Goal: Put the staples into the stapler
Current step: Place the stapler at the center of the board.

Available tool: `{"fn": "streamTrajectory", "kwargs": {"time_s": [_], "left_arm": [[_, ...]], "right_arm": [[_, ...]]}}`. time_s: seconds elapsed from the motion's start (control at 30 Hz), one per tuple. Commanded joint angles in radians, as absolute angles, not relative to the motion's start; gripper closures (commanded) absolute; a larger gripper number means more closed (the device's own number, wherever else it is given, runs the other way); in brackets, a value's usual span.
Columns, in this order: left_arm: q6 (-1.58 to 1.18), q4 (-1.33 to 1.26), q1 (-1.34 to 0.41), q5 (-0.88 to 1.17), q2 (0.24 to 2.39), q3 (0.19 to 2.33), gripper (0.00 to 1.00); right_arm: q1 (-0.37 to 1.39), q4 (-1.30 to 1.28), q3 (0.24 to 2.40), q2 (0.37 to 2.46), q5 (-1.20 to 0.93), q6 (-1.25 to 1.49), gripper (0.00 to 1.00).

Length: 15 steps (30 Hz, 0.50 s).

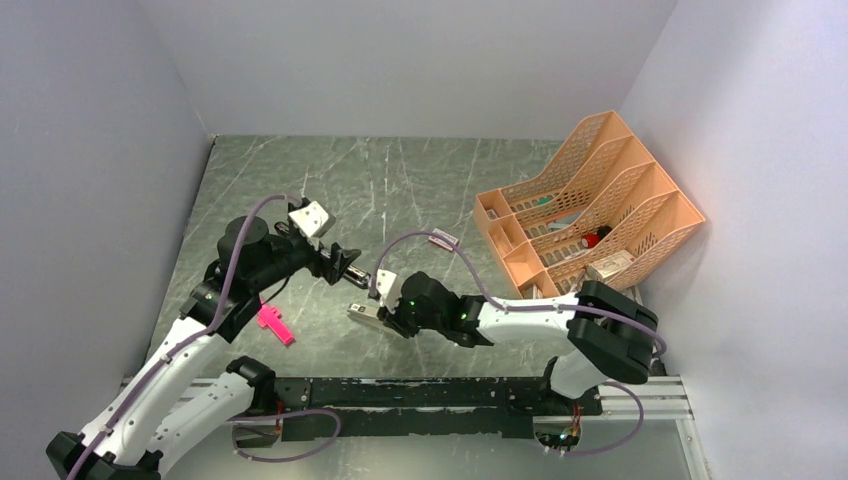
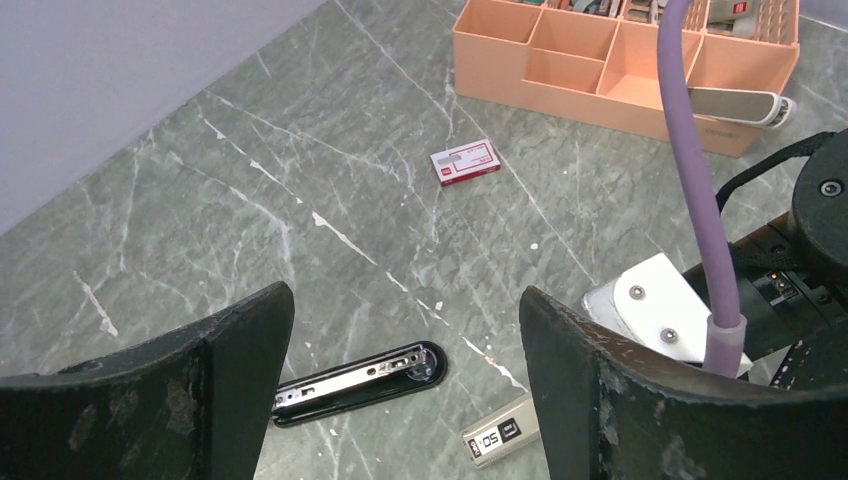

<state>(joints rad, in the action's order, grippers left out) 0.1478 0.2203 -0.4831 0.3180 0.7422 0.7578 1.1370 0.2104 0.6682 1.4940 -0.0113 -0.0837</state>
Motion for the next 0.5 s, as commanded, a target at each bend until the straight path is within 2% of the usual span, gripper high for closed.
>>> {"fn": "streamTrajectory", "kwargs": {"time_s": [0.0, 0.2, 0.43, 0.47], "left_arm": [[0.208, 0.192, -0.482, 0.353, 0.74, 0.748, 0.13], [0.22, 0.196, -0.481, 0.364, 0.739, 0.729, 0.13], [0.295, 0.207, -0.482, 0.452, 0.775, 0.729, 0.13], [0.327, 0.222, -0.482, 0.495, 0.793, 0.735, 0.15]], "right_arm": [[1.122, 0.302, 0.646, 1.499, 0.001, -0.154, 0.63], [1.122, 0.341, 0.598, 1.419, -0.012, -0.138, 0.42], [1.118, 0.449, 0.455, 1.184, 0.031, -0.034, 0.38], [1.116, 0.482, 0.421, 1.141, 0.054, -0.009, 0.32]]}}
